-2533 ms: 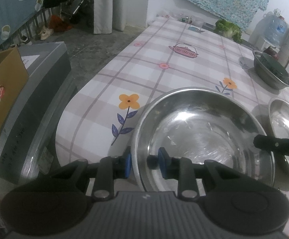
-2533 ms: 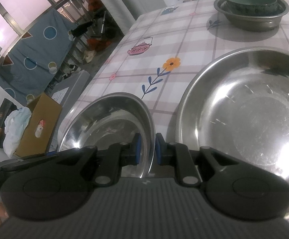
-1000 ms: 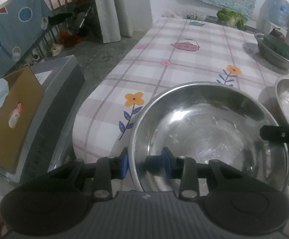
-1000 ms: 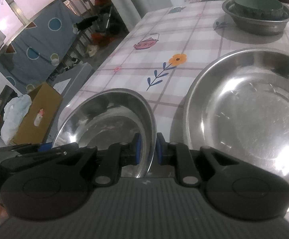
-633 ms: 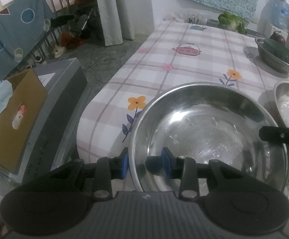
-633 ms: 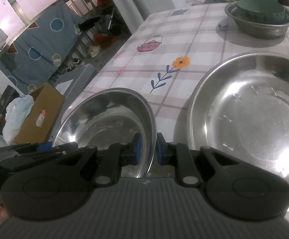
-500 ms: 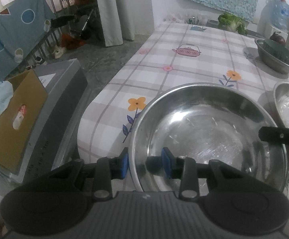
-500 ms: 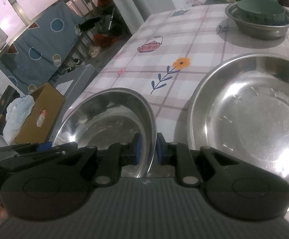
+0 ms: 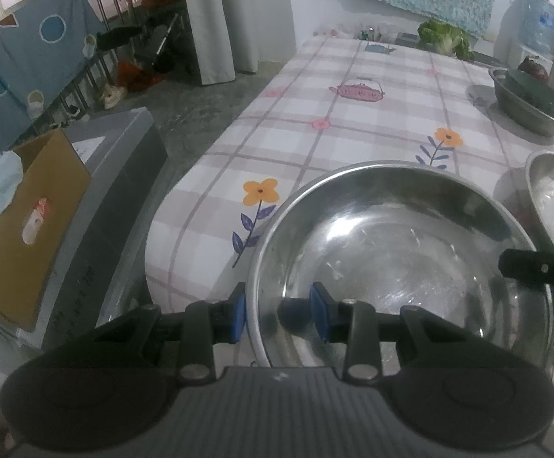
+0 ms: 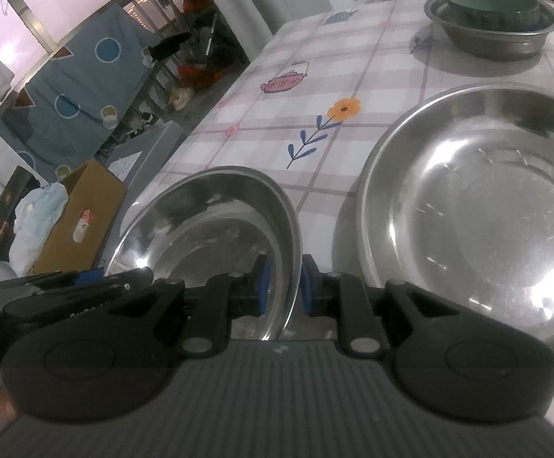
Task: Organize plates and bowls
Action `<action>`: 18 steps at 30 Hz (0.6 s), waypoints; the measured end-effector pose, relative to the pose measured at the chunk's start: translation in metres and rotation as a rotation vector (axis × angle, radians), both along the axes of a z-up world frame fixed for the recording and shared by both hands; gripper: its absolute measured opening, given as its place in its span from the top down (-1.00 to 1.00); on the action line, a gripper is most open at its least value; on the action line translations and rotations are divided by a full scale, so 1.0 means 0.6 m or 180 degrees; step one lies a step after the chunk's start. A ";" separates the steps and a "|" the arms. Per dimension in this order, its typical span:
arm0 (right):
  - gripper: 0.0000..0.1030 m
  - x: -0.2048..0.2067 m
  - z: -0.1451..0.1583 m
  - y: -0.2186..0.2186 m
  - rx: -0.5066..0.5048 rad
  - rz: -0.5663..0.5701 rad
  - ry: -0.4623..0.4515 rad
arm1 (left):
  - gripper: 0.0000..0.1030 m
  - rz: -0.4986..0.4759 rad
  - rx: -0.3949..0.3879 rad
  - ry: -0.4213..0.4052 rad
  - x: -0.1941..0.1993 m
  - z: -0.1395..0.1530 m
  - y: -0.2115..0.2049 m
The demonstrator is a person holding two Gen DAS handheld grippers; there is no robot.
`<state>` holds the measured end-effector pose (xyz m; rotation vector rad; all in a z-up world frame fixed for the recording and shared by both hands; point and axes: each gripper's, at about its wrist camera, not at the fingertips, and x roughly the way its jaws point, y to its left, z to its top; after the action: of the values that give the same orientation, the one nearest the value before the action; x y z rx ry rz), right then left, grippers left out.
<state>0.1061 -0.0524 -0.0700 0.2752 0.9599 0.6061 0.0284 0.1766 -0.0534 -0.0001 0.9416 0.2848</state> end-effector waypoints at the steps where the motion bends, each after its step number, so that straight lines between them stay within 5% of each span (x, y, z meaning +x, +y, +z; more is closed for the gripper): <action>1: 0.65 0.000 0.000 0.000 0.0000 -0.0005 0.0000 | 0.30 -0.0002 -0.0023 0.0009 0.000 -0.003 0.001; 18: 0.67 -0.041 0.001 0.021 -0.0358 -0.0141 -0.0291 | 0.27 -0.0169 -0.0167 -0.0012 -0.001 -0.017 0.012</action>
<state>0.0818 -0.0398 -0.0691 0.1667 0.8941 0.5179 0.0276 0.1836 -0.0635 -0.0238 0.9436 0.2107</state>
